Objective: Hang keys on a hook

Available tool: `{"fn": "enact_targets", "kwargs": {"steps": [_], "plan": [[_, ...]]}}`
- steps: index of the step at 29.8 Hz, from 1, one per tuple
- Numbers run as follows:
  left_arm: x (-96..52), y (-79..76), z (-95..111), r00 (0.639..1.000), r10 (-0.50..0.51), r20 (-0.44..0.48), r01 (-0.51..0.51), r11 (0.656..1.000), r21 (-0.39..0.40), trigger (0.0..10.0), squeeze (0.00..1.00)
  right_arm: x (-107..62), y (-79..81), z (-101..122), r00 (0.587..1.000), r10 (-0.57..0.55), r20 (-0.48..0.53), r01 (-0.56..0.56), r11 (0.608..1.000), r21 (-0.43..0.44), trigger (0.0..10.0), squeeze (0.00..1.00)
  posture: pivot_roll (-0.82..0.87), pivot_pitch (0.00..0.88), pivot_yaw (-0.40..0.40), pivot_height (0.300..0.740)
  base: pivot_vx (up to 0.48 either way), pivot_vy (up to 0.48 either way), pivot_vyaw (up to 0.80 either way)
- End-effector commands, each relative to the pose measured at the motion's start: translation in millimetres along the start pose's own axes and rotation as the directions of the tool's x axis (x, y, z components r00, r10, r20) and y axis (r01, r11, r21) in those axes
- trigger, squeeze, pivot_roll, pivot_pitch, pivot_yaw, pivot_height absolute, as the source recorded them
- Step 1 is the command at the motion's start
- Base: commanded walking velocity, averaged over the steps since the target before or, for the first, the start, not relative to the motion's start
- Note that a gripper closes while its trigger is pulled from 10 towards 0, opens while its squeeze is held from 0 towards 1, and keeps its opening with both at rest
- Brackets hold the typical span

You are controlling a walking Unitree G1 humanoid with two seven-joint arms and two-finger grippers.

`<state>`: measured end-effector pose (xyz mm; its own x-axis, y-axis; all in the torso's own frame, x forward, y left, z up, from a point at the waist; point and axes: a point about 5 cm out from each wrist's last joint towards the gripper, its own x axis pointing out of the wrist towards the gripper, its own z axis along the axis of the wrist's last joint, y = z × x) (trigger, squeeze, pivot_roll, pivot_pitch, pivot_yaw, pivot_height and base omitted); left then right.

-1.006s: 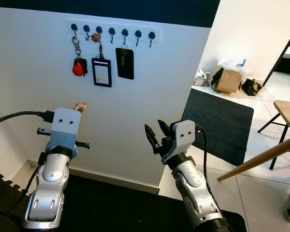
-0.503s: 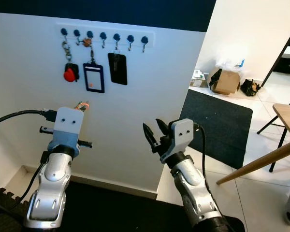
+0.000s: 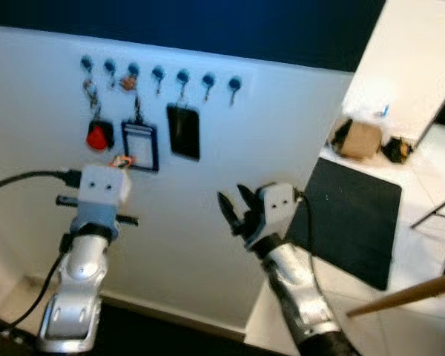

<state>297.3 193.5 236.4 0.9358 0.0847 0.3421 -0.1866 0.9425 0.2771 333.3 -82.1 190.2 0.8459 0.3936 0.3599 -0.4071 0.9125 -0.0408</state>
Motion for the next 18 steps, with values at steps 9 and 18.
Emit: {"fn": "enact_targets", "kwargs": {"steps": [9,18], "plan": [[-11.1,7.2,-7,0.999,0.025,-0.033,-0.024,1.0,0.009,10.0,0.0,-0.6,7.7,-5,1.0,0.023,-0.018,-0.023,1.0,0.012,10.0,0.0,0.21,0.174,-0.056,0.74,0.0,0.0,0.0],[-23.9,12.3,-9,0.998,0.039,-0.043,-0.038,0.999,0.028,10.0,0.0,-1.1,9.1,-5,0.999,0.028,-0.017,-0.028,0.999,0.015,10.0,0.0,0.22,0.177,-0.057,0.74,0.0,0.0,0.0]]}}
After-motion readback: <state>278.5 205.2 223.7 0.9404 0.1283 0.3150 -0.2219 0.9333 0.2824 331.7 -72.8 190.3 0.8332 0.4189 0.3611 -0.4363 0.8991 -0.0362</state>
